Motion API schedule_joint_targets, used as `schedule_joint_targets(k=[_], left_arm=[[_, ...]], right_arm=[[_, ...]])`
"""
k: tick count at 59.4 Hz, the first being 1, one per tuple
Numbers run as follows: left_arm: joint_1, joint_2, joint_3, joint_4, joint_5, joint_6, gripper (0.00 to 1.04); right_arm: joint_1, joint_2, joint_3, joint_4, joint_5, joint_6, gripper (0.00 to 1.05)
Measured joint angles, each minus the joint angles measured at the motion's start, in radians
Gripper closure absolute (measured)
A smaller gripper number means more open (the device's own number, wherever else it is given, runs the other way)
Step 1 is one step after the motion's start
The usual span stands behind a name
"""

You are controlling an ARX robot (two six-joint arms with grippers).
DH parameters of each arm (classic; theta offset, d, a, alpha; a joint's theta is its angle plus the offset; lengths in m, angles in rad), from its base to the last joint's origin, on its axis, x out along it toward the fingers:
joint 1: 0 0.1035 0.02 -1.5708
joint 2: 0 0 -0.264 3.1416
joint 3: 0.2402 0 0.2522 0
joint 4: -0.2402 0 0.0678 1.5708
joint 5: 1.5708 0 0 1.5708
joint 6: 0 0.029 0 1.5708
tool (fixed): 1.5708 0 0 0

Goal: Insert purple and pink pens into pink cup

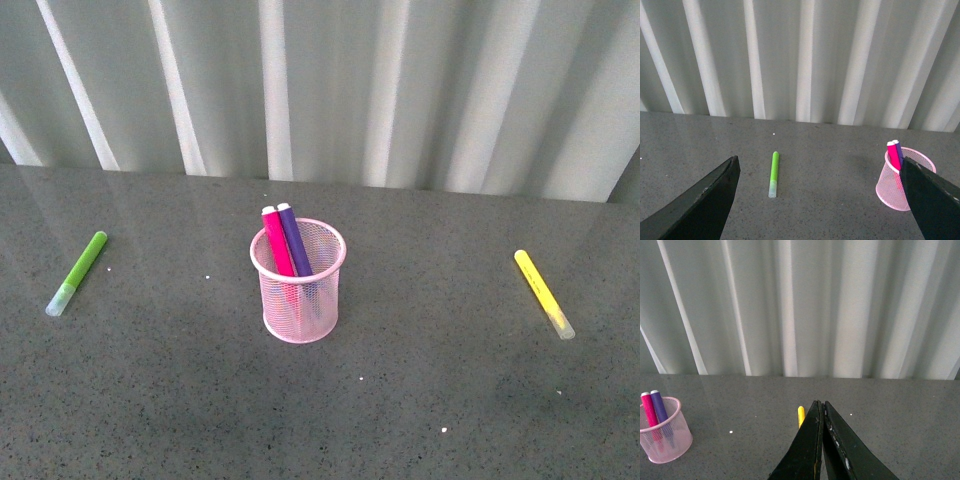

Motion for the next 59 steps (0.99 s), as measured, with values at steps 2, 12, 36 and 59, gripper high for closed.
schedule_joint_targets(k=[2, 12, 36, 59], left_arm=[[0.000, 0.000, 0.000, 0.000, 0.000, 0.000, 0.07], [0.000, 0.000, 0.000, 0.000, 0.000, 0.000, 0.07], [0.000, 0.000, 0.000, 0.000, 0.000, 0.000, 0.07], [0.000, 0.000, 0.000, 0.000, 0.000, 0.000, 0.07]], right_arm=[[0.000, 0.000, 0.000, 0.000, 0.000, 0.000, 1.01], [0.000, 0.000, 0.000, 0.000, 0.000, 0.000, 0.76], [0.000, 0.000, 0.000, -0.001, 0.000, 0.002, 0.05], [0.000, 0.000, 0.000, -0.001, 0.000, 0.002, 0.07]])
